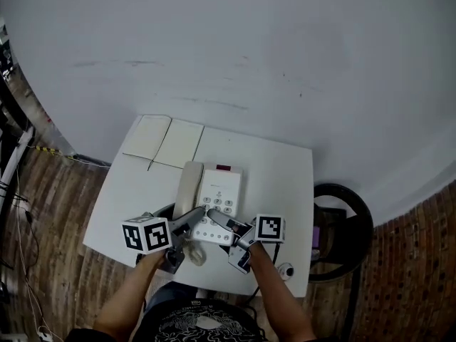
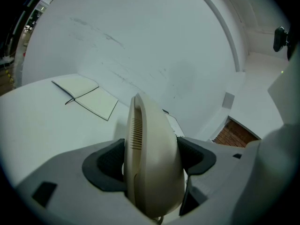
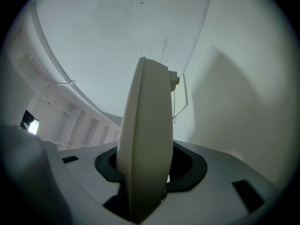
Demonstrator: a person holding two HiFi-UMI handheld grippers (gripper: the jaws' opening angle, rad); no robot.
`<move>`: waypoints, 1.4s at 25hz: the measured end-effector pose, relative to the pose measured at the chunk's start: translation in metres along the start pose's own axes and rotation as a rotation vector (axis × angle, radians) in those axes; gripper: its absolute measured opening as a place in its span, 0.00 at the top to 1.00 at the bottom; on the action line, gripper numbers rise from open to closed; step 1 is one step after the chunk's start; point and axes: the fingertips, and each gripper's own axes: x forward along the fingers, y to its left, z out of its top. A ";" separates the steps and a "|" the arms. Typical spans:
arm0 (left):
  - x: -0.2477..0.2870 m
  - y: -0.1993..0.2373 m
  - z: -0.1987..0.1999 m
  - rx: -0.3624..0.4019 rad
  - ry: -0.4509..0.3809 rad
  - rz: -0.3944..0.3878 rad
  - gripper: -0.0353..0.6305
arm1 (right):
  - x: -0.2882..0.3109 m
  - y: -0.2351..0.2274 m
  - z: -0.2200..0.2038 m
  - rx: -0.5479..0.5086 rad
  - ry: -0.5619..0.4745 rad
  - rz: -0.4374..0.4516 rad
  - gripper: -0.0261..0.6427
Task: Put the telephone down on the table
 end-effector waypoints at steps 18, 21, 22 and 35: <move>0.077 0.084 0.009 -0.075 0.162 -0.061 0.42 | 0.044 -0.086 0.047 0.122 -0.050 -0.175 0.68; 0.083 0.086 0.005 -0.055 0.182 -0.077 0.42 | 0.044 -0.092 0.050 0.105 -0.050 -0.212 0.69; 0.085 0.088 0.002 -0.042 0.192 -0.072 0.42 | 0.044 -0.095 0.050 0.089 -0.044 -0.235 0.69; 0.093 0.096 -0.004 -0.036 0.232 -0.026 0.44 | 0.043 -0.104 0.051 -0.015 -0.031 -0.376 0.67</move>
